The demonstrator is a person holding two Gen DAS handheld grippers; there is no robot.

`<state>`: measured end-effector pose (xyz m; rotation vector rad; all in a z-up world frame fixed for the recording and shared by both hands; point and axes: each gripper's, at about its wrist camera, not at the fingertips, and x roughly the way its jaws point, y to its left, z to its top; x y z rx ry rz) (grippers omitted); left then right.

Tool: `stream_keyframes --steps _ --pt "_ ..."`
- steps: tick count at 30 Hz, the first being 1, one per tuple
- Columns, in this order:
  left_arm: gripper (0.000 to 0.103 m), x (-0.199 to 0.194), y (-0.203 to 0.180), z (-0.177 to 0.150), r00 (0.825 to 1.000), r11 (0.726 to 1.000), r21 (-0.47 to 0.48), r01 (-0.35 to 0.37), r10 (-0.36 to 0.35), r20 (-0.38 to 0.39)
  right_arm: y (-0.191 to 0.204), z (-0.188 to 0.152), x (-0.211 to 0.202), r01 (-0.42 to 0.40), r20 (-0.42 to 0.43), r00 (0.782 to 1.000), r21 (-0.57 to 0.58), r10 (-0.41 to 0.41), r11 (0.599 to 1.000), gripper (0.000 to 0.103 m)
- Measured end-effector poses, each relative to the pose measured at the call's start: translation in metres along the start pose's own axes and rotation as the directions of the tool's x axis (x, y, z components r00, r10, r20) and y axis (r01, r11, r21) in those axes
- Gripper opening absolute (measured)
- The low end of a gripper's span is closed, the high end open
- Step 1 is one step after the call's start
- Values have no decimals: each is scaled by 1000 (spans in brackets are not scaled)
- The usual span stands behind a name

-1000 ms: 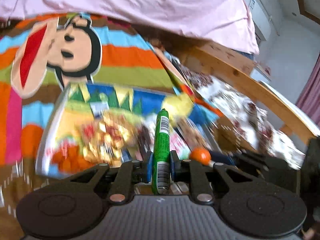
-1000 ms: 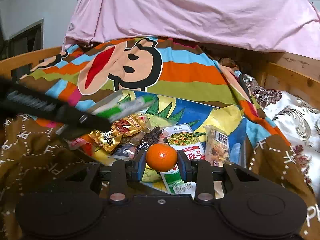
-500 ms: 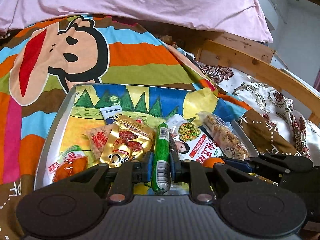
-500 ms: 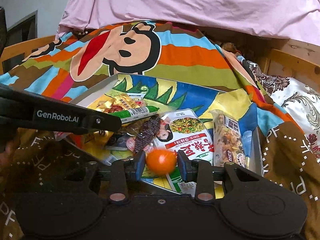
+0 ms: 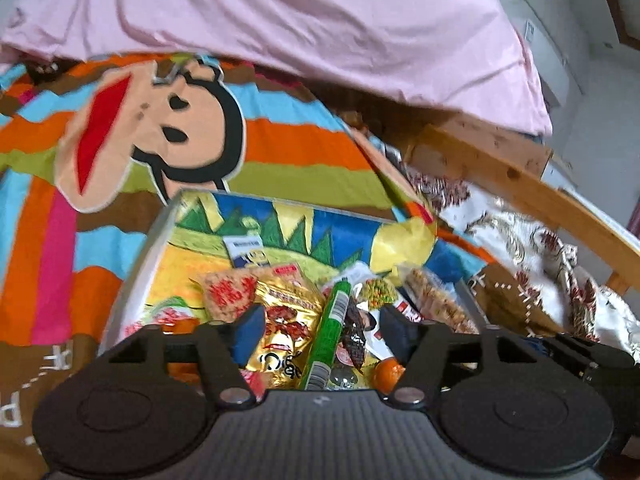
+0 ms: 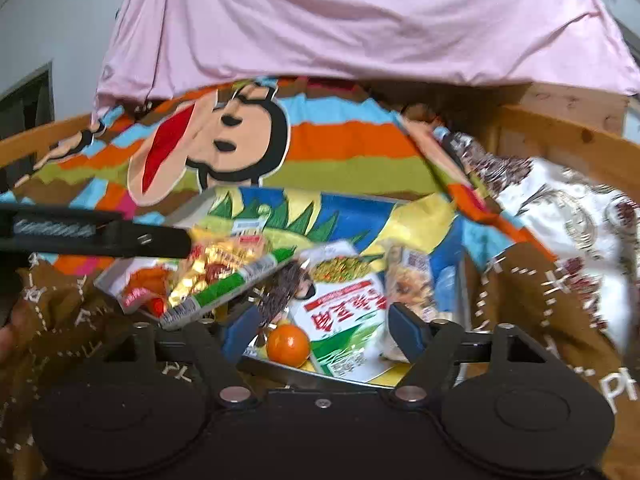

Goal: Organize snacks
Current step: 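Carry the stick and orange over the tray, lower them in and open both tools, then lift both tools up away from the tray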

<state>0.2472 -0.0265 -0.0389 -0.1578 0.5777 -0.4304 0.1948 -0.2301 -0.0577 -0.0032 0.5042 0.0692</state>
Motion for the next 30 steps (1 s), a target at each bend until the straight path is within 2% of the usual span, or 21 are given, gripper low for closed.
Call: stream_keyframes --steps 2,4,6,8,14,20,30 --pt "80 -17 -1 -1 999 1000 2 -21 21 25 -2 2 -12 11 22 1000 29 -12 1000 81" --pt "95 -35 -4 -4 997 998 7 -59 58 55 -3 3 -26 13 37 999 70 -16 997 86" --pt "103 -54 -7 -8 991 994 13 -109 107 75 -3 1 -39 8 50 999 97 -13 995 89" --pt "102 -74 -9 -15 985 989 5 -149 148 83 -2 -2 -53 -1 57 998 120 -6 993 95" --pt "102 -113 -12 -29 973 976 -27 -216 218 71 4 -14 -94 -13 82 997 115 3 993 101" --pt "103 -141 -17 -40 960 963 -55 -263 266 84 13 -25 -130 -14 95 995 72 8 997 102" --pt "103 -161 -33 -58 930 931 0 -366 366 39 13 -36 -158 -18 88 996 75 11 997 102"
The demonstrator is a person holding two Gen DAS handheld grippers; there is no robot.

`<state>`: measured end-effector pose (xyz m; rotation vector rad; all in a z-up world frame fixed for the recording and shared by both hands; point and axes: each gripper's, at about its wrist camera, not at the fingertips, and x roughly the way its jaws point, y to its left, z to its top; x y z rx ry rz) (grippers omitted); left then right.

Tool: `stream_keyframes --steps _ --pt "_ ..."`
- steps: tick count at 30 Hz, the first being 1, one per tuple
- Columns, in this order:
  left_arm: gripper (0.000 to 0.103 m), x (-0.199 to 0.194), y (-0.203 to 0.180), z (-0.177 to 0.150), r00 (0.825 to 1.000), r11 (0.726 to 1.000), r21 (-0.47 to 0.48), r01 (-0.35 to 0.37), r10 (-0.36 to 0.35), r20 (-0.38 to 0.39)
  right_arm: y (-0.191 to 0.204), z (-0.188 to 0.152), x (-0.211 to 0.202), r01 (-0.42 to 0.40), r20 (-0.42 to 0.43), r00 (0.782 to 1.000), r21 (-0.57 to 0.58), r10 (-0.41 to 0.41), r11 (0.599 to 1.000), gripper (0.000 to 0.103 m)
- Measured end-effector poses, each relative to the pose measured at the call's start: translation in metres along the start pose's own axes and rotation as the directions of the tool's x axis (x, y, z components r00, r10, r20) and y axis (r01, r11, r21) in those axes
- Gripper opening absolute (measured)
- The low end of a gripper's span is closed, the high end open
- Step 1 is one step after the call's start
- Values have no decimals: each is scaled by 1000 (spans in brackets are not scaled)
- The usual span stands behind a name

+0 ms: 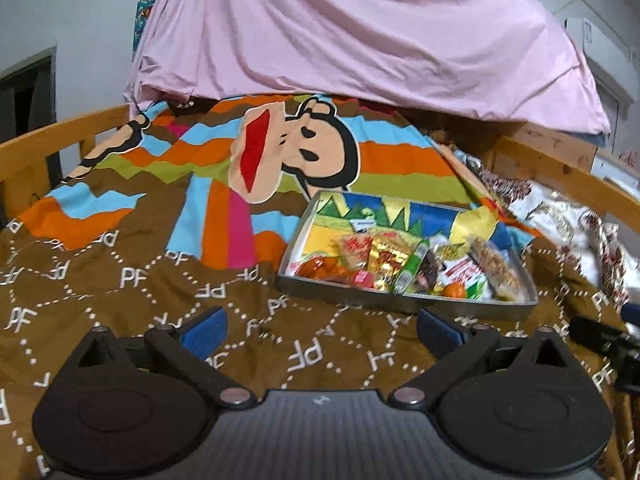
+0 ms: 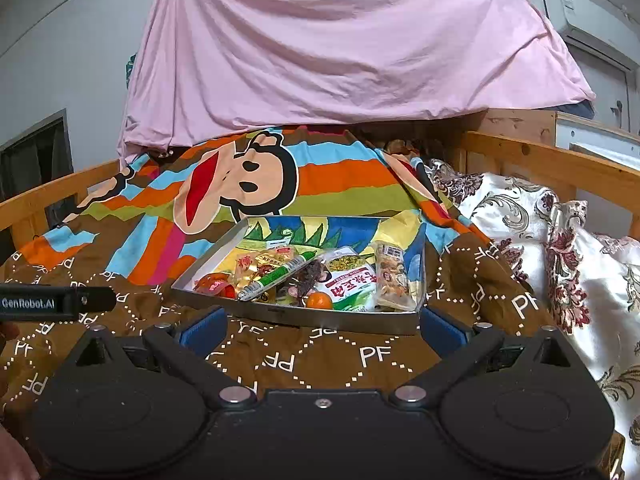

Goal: Organize snacks
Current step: 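Lift both tools up away from the tray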

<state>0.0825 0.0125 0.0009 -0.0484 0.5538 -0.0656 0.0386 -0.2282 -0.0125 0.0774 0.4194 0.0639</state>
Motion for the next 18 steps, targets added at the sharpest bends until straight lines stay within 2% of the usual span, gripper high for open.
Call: stream_keyframes --steps 18 --pt "103 -4 -2 -7 1000 999 30 -11 12 -20 -2 -3 -1 -1 -9 1000 4 1 1000 102"
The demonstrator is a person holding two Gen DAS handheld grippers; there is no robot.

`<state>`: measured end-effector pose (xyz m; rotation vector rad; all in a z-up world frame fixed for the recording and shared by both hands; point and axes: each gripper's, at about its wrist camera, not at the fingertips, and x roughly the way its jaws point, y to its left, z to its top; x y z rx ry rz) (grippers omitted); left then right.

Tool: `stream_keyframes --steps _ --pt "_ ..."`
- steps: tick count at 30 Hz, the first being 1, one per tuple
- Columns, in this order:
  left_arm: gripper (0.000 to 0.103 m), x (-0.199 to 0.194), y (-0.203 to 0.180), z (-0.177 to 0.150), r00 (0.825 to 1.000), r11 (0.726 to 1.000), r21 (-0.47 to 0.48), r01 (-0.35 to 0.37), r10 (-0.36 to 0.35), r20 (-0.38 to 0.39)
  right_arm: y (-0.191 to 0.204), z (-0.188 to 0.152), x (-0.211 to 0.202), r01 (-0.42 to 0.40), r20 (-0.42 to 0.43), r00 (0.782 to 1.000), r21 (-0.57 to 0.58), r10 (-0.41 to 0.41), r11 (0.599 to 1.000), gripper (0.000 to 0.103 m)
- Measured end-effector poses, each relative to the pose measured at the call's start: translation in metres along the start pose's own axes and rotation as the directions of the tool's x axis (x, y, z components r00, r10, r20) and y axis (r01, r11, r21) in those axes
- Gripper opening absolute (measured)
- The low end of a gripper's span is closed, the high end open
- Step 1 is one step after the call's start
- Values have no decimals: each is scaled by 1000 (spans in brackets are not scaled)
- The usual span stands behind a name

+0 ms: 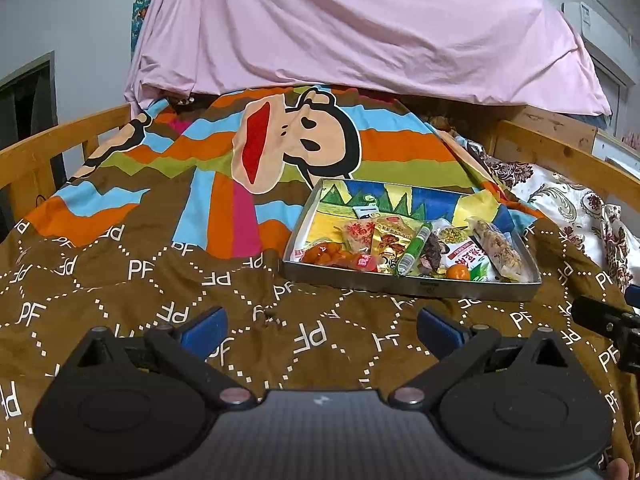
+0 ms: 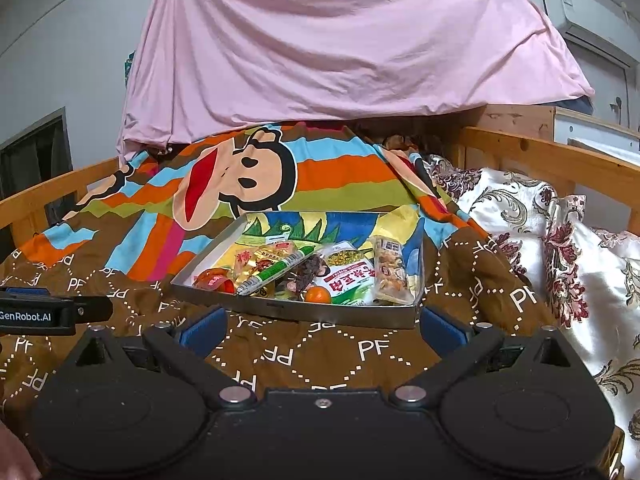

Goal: Organize snacks
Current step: 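Lift both tools up away from the tray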

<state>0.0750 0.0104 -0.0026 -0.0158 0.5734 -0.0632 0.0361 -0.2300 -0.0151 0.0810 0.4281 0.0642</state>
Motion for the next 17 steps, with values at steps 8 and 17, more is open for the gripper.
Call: stream_keyframes --steps 8,17 --pt "103 -1 0 -1 1000 1000 5 3 -3 6 0 0 2 -5 -10 1000 0 5 1000 102" --pt "103 0 0 -3 1000 1000 6 3 -3 3 1 -1 4 -8 -17 1000 -2 8 1000 102"
